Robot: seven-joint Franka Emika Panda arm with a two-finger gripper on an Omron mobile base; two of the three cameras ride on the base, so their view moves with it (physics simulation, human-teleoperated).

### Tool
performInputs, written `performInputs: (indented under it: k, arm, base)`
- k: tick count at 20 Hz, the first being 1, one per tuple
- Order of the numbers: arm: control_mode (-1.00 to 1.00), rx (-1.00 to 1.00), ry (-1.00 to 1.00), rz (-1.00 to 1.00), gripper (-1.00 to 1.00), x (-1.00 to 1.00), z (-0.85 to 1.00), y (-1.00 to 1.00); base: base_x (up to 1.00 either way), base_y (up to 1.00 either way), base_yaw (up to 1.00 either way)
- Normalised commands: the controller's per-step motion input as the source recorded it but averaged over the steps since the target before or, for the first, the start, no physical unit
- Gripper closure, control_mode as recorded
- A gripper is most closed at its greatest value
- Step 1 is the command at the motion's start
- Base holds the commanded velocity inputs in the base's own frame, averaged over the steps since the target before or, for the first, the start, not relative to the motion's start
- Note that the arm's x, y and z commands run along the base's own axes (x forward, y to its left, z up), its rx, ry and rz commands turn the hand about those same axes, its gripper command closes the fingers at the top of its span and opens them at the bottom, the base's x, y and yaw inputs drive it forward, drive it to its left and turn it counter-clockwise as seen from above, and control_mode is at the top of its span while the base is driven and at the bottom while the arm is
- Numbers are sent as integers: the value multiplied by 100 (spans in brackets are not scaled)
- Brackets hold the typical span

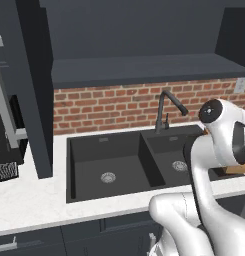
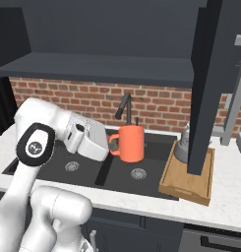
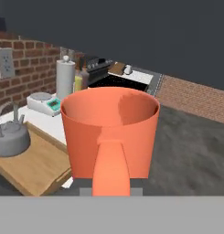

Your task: Pick the kettle from the counter and place it on the tray. Then pick the mug from the cabinet and place it on the tray. Then close the cabinet doors.

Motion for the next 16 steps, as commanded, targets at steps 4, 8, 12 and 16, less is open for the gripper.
performInputs:
  k: [4,8,12,16]
  arm:
    - [-100,0,5,-28,100,24,-50,-53]
    - [-100,0,7,-28,100,43,-47,-38]
    - [-100,0,0,-22,100,46,-54,-19]
    - [-100,0,0,-14,100,53,-53,-26]
  base:
    - [0,0,0]
    - [0,0,0]
    - [0,0,0]
    - [0,0,0]
